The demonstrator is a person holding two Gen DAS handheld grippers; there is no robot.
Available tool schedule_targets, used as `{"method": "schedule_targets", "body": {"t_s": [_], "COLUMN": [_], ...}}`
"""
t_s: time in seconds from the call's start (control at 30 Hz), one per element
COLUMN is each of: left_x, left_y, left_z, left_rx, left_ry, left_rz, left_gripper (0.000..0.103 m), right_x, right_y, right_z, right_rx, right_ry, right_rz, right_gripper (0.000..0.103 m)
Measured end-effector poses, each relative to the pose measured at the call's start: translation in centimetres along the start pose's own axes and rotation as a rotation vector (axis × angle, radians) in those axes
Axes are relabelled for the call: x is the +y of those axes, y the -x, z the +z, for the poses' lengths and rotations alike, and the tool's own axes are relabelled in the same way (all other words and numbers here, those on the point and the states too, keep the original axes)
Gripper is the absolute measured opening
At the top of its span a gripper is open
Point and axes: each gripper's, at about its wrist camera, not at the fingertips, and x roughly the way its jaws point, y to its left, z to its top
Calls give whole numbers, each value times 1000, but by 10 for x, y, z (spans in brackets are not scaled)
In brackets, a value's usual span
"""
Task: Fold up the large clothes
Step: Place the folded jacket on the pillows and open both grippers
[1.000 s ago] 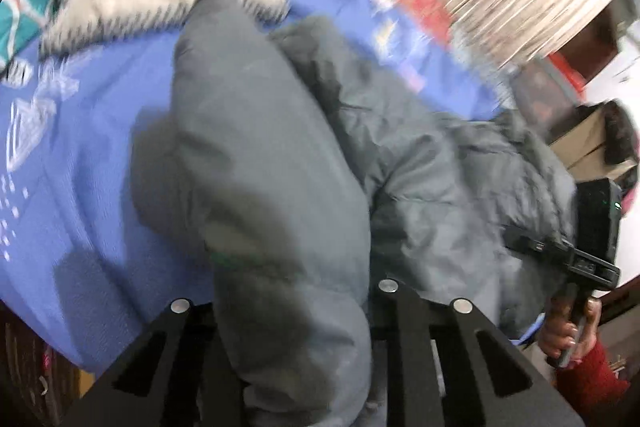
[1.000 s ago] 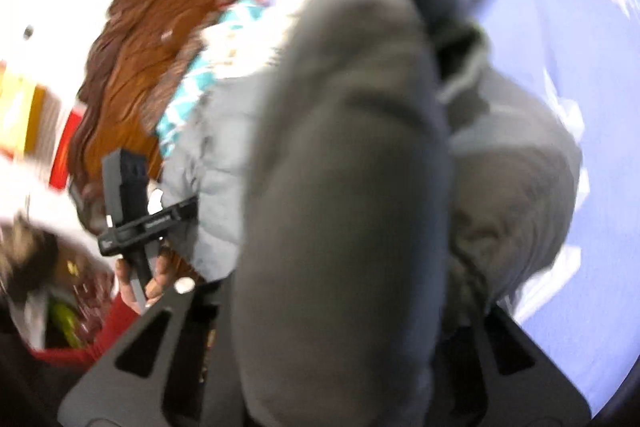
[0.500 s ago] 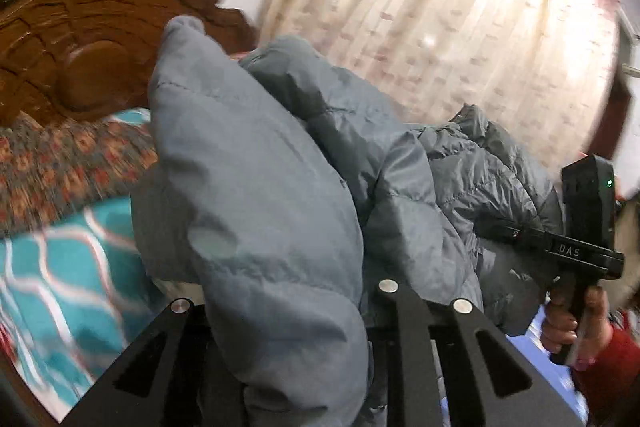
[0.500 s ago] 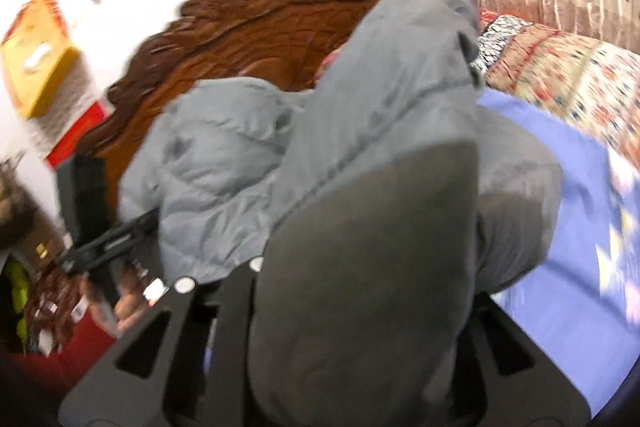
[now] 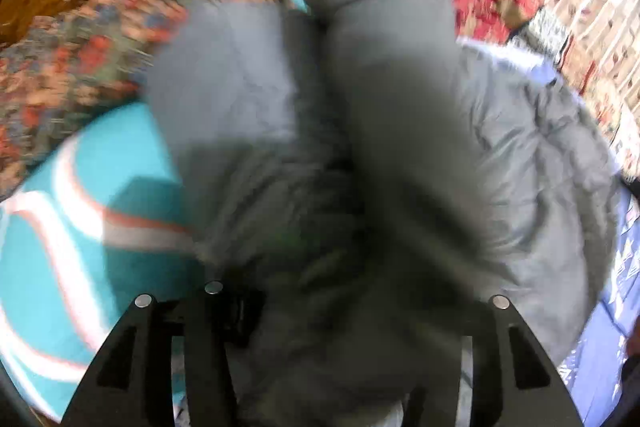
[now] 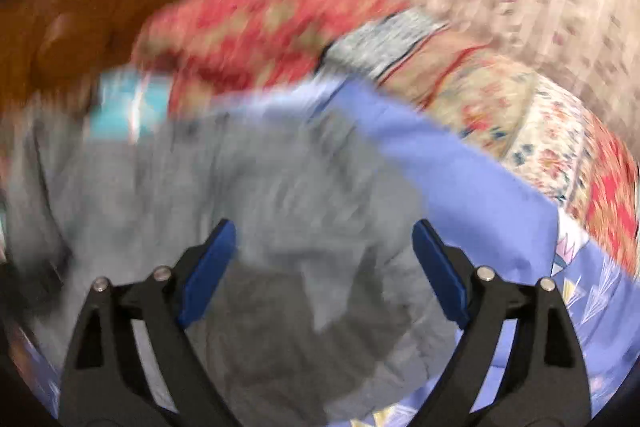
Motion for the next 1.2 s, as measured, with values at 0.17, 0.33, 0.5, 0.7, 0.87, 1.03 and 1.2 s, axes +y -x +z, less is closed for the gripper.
{"method": "schedule_targets", "body": {"t_s": [0.17,0.33,0.5,0.7,0.87,1.03,1.2], "left_x": [16,22,4,-43,-74,-93,-117], "left_y": [108,181,204,204,218,239,252], "left_z": [-29,-66,-145,-266,-332,-374,-407], "left_rx": [-266,-424,-331,-190,-90,-84,-70], "left_ry": [31,34,-29,-153,-204,-230,-289], "left_rz": [38,86,45,-30,-71,-56,-34], "left_gripper": [82,96,96,96,96,96,96], "right_x": [15,23,22,8,-8,-27,-33], "right_y": [53,124,193,265,310,339,348], "right_z": [-12,-70,-177,-290,-351,-396,-430], "right_rx": [-94,-109,-34,19,33,42,83], "right_ry": [-17,-34,-85,-113,-138,-234,-267], "right_rz": [85,203,298,241,191,209,246], "right_gripper": [86,86,86,86,88,93,93]}}
